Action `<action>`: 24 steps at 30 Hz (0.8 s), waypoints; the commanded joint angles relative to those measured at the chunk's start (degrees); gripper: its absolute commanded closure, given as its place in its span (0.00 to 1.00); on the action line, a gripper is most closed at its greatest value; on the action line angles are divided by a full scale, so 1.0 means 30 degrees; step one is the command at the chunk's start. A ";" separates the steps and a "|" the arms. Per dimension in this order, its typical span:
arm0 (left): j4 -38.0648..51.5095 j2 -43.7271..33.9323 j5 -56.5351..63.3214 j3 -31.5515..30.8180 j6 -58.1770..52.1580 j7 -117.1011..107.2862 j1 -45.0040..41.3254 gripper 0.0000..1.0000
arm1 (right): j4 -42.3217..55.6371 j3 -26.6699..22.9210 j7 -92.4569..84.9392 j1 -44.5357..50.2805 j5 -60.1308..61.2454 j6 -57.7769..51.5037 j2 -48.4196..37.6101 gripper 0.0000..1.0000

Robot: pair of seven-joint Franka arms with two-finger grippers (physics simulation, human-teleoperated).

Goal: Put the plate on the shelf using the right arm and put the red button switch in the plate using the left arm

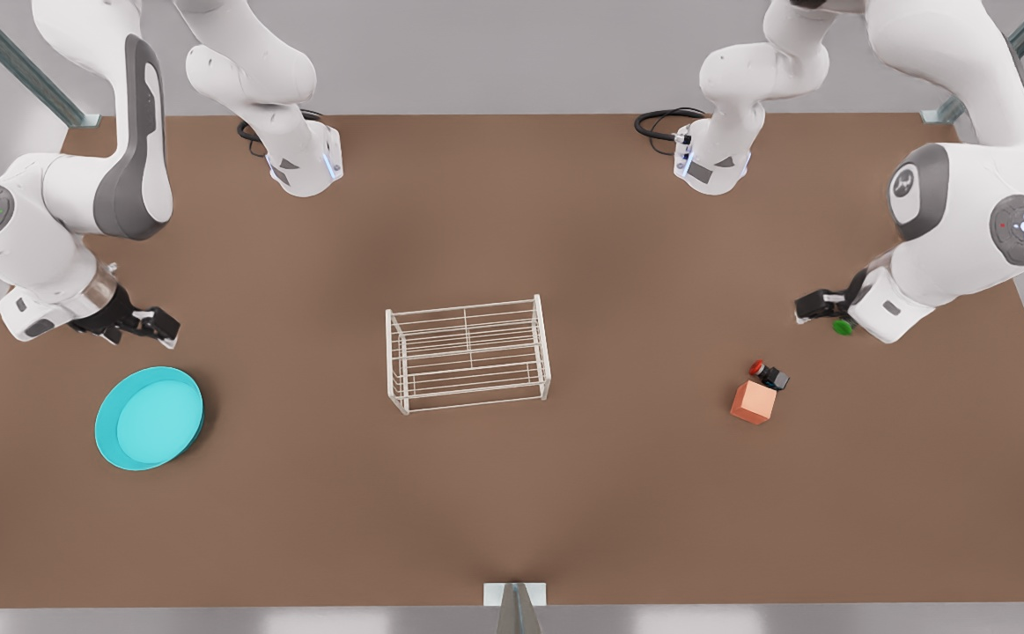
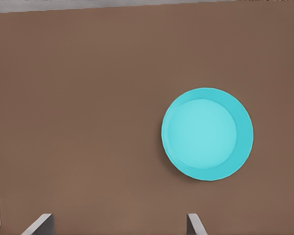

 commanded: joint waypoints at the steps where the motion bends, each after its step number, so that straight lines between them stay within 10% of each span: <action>1: -0.0116 -0.0019 0.0054 -0.0094 -0.0077 -0.0618 -0.0817 0.00 | 0.0010 -0.0004 0.0081 0.0131 0.0012 0.0476 -0.0005 0.00; 9: -0.2869 -0.0400 0.1050 0.0228 -0.0839 -0.4747 0.0443 0.00 | 0.2793 -0.0033 -0.2699 -0.0103 0.0099 0.0271 0.3597 0.00; 24: -1.2539 -0.1044 -0.3520 0.0404 1.2961 -1.9310 0.1029 0.04 | 0.7070 -0.0004 -1.5885 -0.4615 0.6077 0.0183 0.9750 0.00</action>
